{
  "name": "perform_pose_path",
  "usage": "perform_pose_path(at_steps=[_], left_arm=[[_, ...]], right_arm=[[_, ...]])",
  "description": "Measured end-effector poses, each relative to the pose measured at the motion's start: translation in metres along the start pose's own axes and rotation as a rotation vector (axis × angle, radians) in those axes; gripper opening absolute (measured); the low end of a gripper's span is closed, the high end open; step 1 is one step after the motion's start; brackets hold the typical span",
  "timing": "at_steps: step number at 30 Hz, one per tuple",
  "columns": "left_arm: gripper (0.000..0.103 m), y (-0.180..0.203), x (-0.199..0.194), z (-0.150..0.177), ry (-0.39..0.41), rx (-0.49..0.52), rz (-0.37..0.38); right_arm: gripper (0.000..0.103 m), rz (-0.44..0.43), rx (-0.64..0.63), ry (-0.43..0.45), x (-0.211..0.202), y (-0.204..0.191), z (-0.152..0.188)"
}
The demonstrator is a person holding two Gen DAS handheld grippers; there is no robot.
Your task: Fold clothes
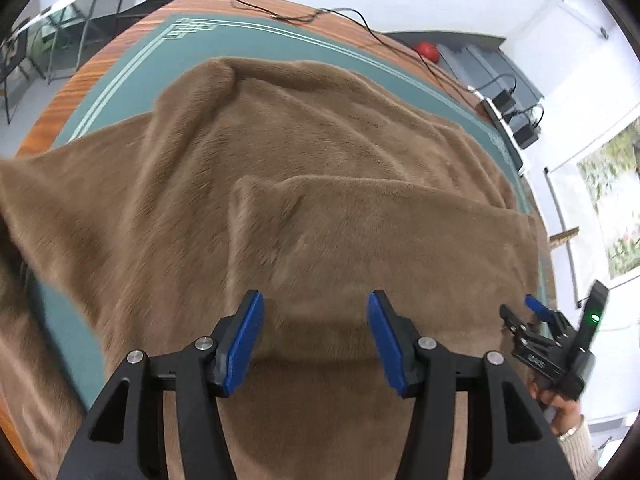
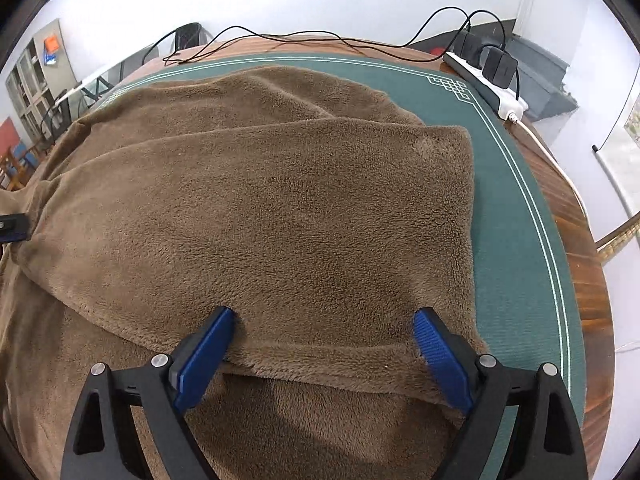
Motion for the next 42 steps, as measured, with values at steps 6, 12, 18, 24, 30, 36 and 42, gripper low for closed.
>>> perform_pose_path(at_steps=[6,12,18,24,30,36,42], left_arm=[[0.06,-0.048,-0.041,0.045,0.007,-0.181,0.008],[0.06,-0.109,-0.082,0.104,0.061,-0.421,0.003],[0.06,-0.171,-0.099,0.159,0.118,-0.713,-0.018],[0.06,-0.207,-0.093,0.186,0.171,-0.943,0.043],[0.066,-0.212,-0.09,0.178,0.258,-1.013,0.056],[0.071,-0.211,-0.086,0.166,0.272,-0.997,0.052],[0.029,-0.219,-0.08,0.16,0.222,-0.962,0.071]], right_arm=[[0.093,0.021,0.003,-0.043,-0.002,-0.001,-0.006],[0.093,0.036,-0.006,0.016,-0.039,-0.016,0.006],[0.093,0.018,-0.065,-0.031,-0.043,-0.036,0.045],[0.093,-0.013,-0.053,-0.065,-0.042,-0.037,0.077],[0.095,-0.036,-0.035,-0.064,-0.042,-0.031,0.082],[0.097,-0.036,-0.036,-0.045,-0.042,-0.031,0.085],[0.101,-0.031,-0.03,-0.038,-0.041,-0.031,0.087]])
Point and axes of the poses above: each gripper's, at about its wrist camera, not at the fingertips, and x roughly the way its jaws point, y to its right, z to its underside, the point moved 4 cm from there along x, roughly the way its jaws point, and after that the axes turned 2 degrees about -y, right-handed, at the moved point
